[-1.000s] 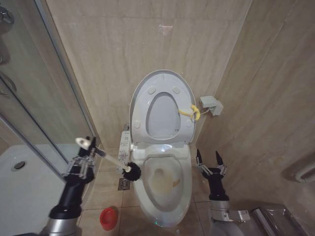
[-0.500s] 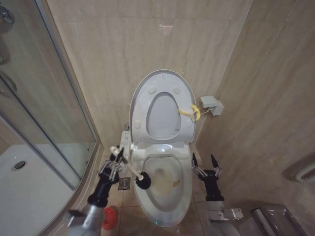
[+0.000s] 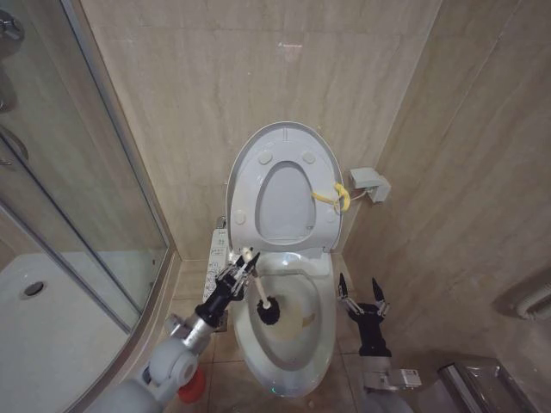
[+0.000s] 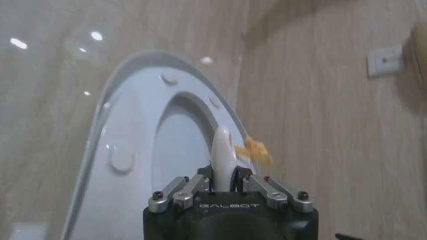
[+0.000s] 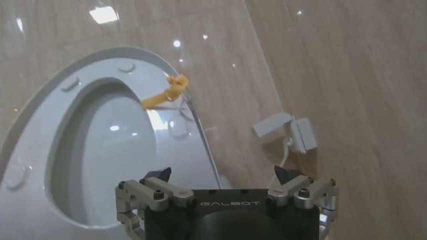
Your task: Open the toilet lid, clean the toilet bowl with a toilet brush, close the toilet lid, and flush.
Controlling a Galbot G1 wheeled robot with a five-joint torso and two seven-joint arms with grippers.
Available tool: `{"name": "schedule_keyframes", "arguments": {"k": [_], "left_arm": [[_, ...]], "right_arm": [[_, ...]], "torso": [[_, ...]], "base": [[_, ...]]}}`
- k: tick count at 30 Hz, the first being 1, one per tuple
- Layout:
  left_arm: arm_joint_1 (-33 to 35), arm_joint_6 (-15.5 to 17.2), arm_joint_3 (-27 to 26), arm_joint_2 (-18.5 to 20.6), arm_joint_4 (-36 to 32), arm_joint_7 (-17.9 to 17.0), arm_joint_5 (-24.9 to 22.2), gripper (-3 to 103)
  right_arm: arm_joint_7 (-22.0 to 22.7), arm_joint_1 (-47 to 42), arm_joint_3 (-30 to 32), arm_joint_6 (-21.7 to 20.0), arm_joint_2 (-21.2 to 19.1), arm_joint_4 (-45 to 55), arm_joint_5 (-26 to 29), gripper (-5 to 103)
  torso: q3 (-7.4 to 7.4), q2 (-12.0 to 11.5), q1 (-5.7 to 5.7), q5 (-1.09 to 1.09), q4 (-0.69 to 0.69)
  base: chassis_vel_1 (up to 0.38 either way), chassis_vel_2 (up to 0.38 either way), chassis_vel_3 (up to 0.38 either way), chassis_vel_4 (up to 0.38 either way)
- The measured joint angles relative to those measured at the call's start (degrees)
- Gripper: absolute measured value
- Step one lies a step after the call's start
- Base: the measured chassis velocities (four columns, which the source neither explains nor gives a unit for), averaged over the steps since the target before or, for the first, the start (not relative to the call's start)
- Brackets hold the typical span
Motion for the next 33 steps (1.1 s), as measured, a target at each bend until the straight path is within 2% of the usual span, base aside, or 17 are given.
{"name": "schedule_keyframes", "arguments": {"k": [6,8,12,13,18,24,33], "left_arm": [[-5.92,-0.83,6.09,-0.07,6.17,-0.50,0.12,23],[-8.90,-0.89,10.18,-0.90,8.76,-1.98,0.05,23],[-12.51,-0.85,14.96,-1.45,10.14,-2.89,-0.27,23],[-14.46,-0.85,17.26,-1.59,10.76,-2.85,-0.27,23],[-18.72,-0.98,22.16,-1.77,13.57,-1.93,-0.10,23],[-21.55,-1.62,26.13,-2.01,17.68,-1.39,-0.12,23],[-29.22,-1.93,35.81,-5.09,23.77,-0.39,-2.03,23]], "right_arm": [[-0.06,0.15,0.48,0.31,0.66,-1.34,-0.04,100],[-0.07,0.32,0.66,0.43,0.92,-1.92,-0.06,100],[-0.15,0.36,0.83,0.53,1.10,-2.26,-0.16,100],[-0.24,0.37,1.02,0.65,1.27,-2.39,-0.22,100],[-0.40,0.34,1.65,0.89,1.98,-2.45,-0.25,100],[-0.64,0.66,1.95,1.05,2.55,-2.72,-0.26,100],[-1.62,1.22,2.78,2.06,3.71,-5.36,-0.38,100]], "torso": [[0.00,0.00,0.00,0.00,0.01],[0.00,0.00,0.00,-0.01,0.02],[0.00,0.00,-0.01,0.00,-0.01],[0.00,0.00,-0.01,-0.01,-0.01],[0.00,0.00,-0.01,0.00,0.00],[0.00,0.00,-0.01,0.00,0.03],[0.00,0.00,0.00,0.00,-0.01]], "base": [[0.000,0.000,0.000,0.000],[0.000,0.000,0.000,0.000],[0.000,0.000,0.000,0.000],[0.000,0.000,0.000,0.000],[0.000,0.000,0.000,0.000],[0.000,0.000,0.000,0.000],[0.000,0.000,0.000,0.000]]}}
